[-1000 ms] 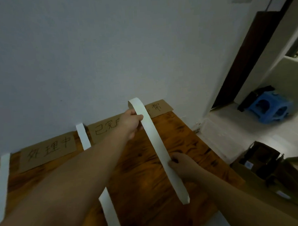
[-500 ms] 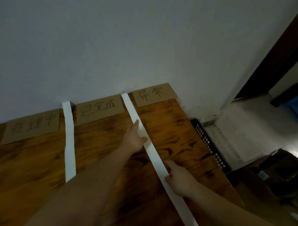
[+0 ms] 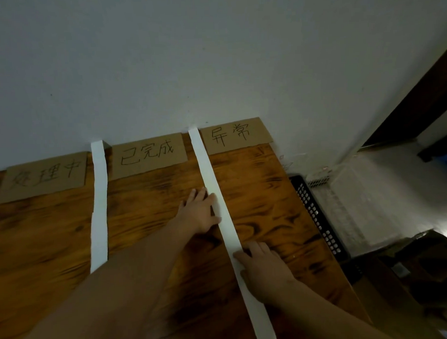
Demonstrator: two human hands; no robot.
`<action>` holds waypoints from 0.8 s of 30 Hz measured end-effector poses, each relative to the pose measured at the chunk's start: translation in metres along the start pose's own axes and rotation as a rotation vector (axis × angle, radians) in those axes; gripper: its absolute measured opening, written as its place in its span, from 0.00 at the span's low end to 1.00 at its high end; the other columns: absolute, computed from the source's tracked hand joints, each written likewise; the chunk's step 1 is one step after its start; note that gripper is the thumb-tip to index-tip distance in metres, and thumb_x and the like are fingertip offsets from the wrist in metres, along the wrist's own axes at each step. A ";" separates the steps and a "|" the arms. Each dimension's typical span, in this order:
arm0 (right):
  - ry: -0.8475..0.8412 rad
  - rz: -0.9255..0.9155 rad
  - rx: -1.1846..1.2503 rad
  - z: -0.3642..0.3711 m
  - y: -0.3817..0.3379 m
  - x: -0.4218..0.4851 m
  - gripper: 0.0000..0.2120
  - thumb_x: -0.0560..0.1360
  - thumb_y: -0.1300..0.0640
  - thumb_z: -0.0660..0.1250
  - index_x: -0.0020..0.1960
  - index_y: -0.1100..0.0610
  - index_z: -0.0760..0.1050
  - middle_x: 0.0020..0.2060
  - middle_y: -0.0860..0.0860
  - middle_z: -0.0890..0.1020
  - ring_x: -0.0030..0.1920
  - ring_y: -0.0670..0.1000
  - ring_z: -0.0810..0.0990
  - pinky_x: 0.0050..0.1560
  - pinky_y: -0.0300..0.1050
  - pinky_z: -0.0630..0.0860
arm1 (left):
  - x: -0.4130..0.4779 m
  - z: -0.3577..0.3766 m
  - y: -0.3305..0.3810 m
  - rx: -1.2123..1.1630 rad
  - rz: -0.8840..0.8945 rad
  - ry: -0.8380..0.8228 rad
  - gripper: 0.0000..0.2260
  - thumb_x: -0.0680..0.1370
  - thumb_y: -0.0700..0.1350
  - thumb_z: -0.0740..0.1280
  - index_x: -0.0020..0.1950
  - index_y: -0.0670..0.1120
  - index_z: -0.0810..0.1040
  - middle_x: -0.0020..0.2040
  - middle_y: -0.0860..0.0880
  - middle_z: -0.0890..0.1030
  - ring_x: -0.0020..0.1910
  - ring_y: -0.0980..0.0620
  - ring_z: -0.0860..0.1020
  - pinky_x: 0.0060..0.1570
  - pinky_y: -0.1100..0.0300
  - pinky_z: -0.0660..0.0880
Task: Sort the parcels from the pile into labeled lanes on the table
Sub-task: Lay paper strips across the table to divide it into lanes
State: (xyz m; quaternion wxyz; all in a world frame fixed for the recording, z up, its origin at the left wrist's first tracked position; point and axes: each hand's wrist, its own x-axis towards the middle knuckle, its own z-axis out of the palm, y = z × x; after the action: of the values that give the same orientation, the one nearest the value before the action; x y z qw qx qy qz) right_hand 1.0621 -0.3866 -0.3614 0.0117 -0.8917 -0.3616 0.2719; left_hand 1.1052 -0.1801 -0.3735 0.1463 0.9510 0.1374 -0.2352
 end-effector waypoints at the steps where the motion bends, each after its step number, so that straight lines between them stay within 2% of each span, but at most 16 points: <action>1: 0.012 -0.007 -0.002 -0.002 -0.001 0.002 0.22 0.82 0.51 0.55 0.75 0.48 0.58 0.73 0.52 0.60 0.71 0.55 0.59 0.71 0.51 0.61 | -0.001 -0.003 -0.001 -0.021 -0.020 -0.001 0.34 0.78 0.59 0.60 0.78 0.54 0.48 0.79 0.49 0.43 0.77 0.44 0.40 0.73 0.41 0.46; 8: 0.121 -0.117 -0.004 -0.054 -0.024 0.017 0.20 0.81 0.51 0.55 0.72 0.53 0.66 0.68 0.54 0.67 0.67 0.56 0.65 0.63 0.49 0.68 | -0.050 -0.039 -0.051 -0.137 -0.138 0.077 0.34 0.78 0.61 0.59 0.78 0.53 0.47 0.78 0.50 0.42 0.77 0.45 0.40 0.74 0.44 0.48; 11: 0.130 -0.170 -0.044 -0.088 -0.060 0.027 0.20 0.81 0.50 0.56 0.71 0.53 0.65 0.67 0.54 0.67 0.67 0.56 0.64 0.64 0.51 0.69 | -0.096 -0.058 -0.104 -0.107 -0.194 0.129 0.37 0.74 0.67 0.55 0.78 0.53 0.48 0.78 0.50 0.45 0.77 0.45 0.41 0.74 0.43 0.49; 17: 0.095 -0.310 -0.105 -0.123 -0.185 0.032 0.24 0.81 0.49 0.57 0.75 0.54 0.60 0.71 0.55 0.62 0.72 0.57 0.60 0.70 0.53 0.64 | -0.225 -0.085 -0.219 -0.156 -0.425 0.295 0.34 0.78 0.60 0.60 0.78 0.50 0.50 0.78 0.47 0.45 0.77 0.45 0.42 0.74 0.46 0.49; 21: 0.137 -0.393 -0.132 -0.117 -0.290 0.026 0.21 0.80 0.48 0.59 0.72 0.54 0.65 0.66 0.54 0.68 0.68 0.57 0.66 0.66 0.52 0.68 | -0.313 -0.074 -0.306 -0.189 -0.544 0.355 0.34 0.77 0.62 0.60 0.78 0.51 0.51 0.78 0.48 0.46 0.77 0.45 0.42 0.74 0.46 0.49; 24: 0.114 -0.421 -0.142 -0.101 -0.372 0.018 0.23 0.80 0.46 0.58 0.73 0.53 0.64 0.66 0.55 0.68 0.67 0.57 0.66 0.66 0.52 0.68 | -0.382 -0.060 -0.368 -0.204 -0.610 0.369 0.34 0.77 0.61 0.60 0.78 0.51 0.51 0.78 0.48 0.47 0.77 0.45 0.42 0.75 0.47 0.48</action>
State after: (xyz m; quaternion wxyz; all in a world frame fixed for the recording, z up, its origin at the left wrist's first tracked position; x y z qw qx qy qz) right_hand 0.8851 -0.0822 -0.2032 0.0257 -0.8093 -0.5565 0.1863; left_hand 0.6832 0.1048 -0.2154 0.1362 0.8732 0.4615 -0.0775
